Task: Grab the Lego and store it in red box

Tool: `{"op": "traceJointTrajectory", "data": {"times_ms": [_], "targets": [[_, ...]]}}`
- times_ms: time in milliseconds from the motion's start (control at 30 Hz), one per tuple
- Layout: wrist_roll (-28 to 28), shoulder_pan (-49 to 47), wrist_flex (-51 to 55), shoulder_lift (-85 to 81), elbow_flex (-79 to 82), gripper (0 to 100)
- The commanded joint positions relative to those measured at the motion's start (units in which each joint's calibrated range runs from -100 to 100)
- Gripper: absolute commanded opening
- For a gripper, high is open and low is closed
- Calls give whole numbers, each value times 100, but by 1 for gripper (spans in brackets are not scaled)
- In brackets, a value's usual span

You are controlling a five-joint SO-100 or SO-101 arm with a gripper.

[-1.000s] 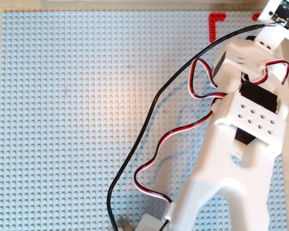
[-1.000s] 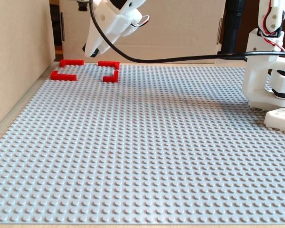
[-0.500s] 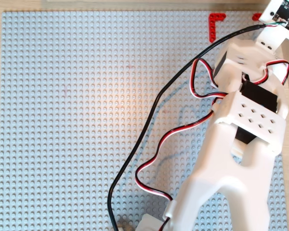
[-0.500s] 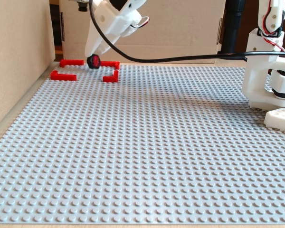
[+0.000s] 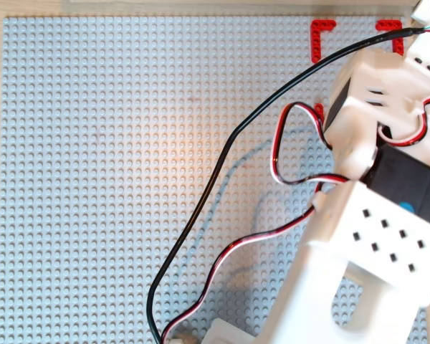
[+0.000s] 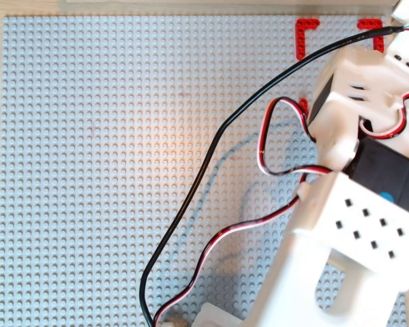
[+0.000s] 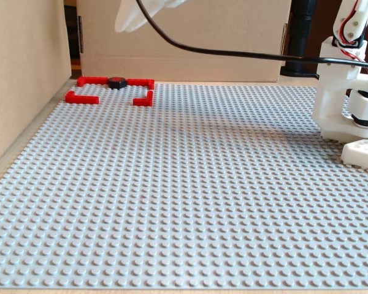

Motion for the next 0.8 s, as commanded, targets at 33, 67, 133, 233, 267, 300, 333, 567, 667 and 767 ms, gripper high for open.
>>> {"op": "traceJointTrajectory", "data": {"times_ms": [33,67,133,233,267,300,333,567,667,767], "targets": [[-6,-262,823,-1207,-144,5],[-11,-329,1007,-1385,-144,5],[-32,-455,1358,-1767,-153,5],[-37,-679,1876,-2419,-153,5],[-37,-790,2051,-2648,-153,5],[-37,-924,2244,-2902,-153,5],[-37,-1058,2420,-3131,-153,5],[-11,-1914,3700,-4894,-144,5],[-6,-2130,4227,-5648,-144,5],[-6,-2309,4735,-6360,-144,5]]}}
